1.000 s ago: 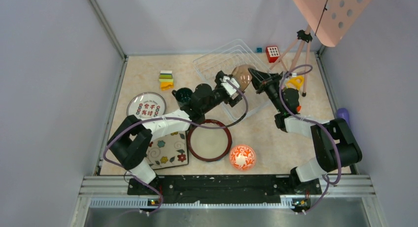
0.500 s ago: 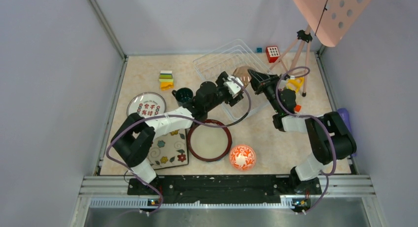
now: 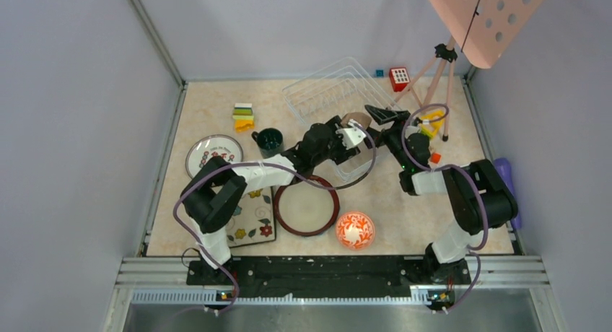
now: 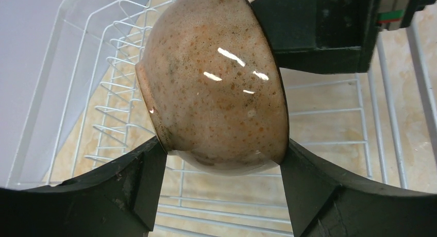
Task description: Load the mixed dishes into the dish rack
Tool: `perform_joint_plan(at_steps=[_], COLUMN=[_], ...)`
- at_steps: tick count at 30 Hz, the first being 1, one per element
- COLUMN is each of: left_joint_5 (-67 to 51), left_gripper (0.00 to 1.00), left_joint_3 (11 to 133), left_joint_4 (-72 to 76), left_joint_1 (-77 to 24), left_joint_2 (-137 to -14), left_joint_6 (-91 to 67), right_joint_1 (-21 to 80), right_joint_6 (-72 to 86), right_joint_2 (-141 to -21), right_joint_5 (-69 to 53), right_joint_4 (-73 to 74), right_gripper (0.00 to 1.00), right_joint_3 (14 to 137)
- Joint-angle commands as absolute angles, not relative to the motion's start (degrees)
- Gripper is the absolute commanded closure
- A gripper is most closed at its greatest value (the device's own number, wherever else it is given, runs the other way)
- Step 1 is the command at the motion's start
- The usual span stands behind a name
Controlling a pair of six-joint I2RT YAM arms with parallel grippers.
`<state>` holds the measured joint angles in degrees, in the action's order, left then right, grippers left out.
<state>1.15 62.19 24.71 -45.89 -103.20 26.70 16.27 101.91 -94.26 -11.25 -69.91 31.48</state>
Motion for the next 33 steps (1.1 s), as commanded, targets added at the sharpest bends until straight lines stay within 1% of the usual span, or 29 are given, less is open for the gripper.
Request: perform_joint_plan(at_steps=[1, 7, 9, 14, 17, 25, 26, 27, 28, 29, 30, 31, 32, 33], left_joint_5=[6.11, 7.19, 7.19, 6.66, 7.55, 7.22, 6.76, 6.06, 4.70, 3.50, 2.51, 1.34, -1.27, -3.36], left_gripper=[1.00, 1.00, 1.00, 1.00, 1.00, 1.00, 0.97, 0.87, 0.70, 0.56, 0.35, 0.11, 0.03, 0.02], left_joint_3=[67.68, 70.27, 71.09, 75.60, 78.23, 83.62, 85.02, 86.65, 88.55, 89.96, 90.64, 90.93, 91.45, 92.26], left_joint_4=[24.94, 22.13, 20.76, 13.58, 10.54, 3.80, 1.85, -1.91, -4.86, -7.45, -9.00, -10.27, -12.05, -13.88], left_joint_1=[-45.72, -45.71, -45.72, -45.80, -45.80, -46.87, -47.02, -47.02, -47.09, -47.24, -47.40, -47.54, -47.55, -47.53], left_joint_2=[-104.39, -106.13, -106.59, -108.17, -109.46, -112.39, -112.99, -113.85, -114.61, -115.20, -115.52, -115.53, -115.45, -115.41], left_joint_6=[29.30, 31.01, 31.63, 32.25, 32.09, 35.88, 36.06, 35.66, 35.23, 34.86, 34.56, 34.42, 34.19, 33.93], right_joint_1=[15.24, 12.82, 11.95, 9.30, 7.68, 2.21, 1.35, 0.67, 0.30, -0.52, -1.55, -2.00, -2.25, -2.29], right_joint_6=[99.15, 93.91, 92.37, 86.91, 83.11, 74.97, 74.23, 73.78, 73.43, 72.93, 72.39, 71.73, 71.12, 70.28], right_joint_2=[-88.67, -82.69, -80.35, -72.70, -68.23, -59.64, -58.65, -57.80, -57.09, -56.39, -55.82, -55.38, -55.26, -55.29], right_joint_5=[-12.74, -13.84, -13.24, -8.98, -4.53, -0.27, -0.26, -0.26, -0.26, -0.26, -0.26, -0.26, -0.26, -0.26], right_joint_4=[-62.05, -39.70, -34.65, -20.84, -12.01, -3.75, -3.28, -2.99, -2.73, -2.54, -2.28, -1.75, -1.23, -0.65], right_gripper=[0.18, 0.15, 0.14, 0.13, 0.08, 0.07, 0.07, 0.06, 0.06, 0.07, 0.06, 0.06, 0.06, 0.06], right_joint_3=[31.71, 35.22, 35.69, 38.00, 40.19, 42.02, 41.87, 41.53, 41.29, 41.23, 41.41, 41.75, 42.20, 42.84])
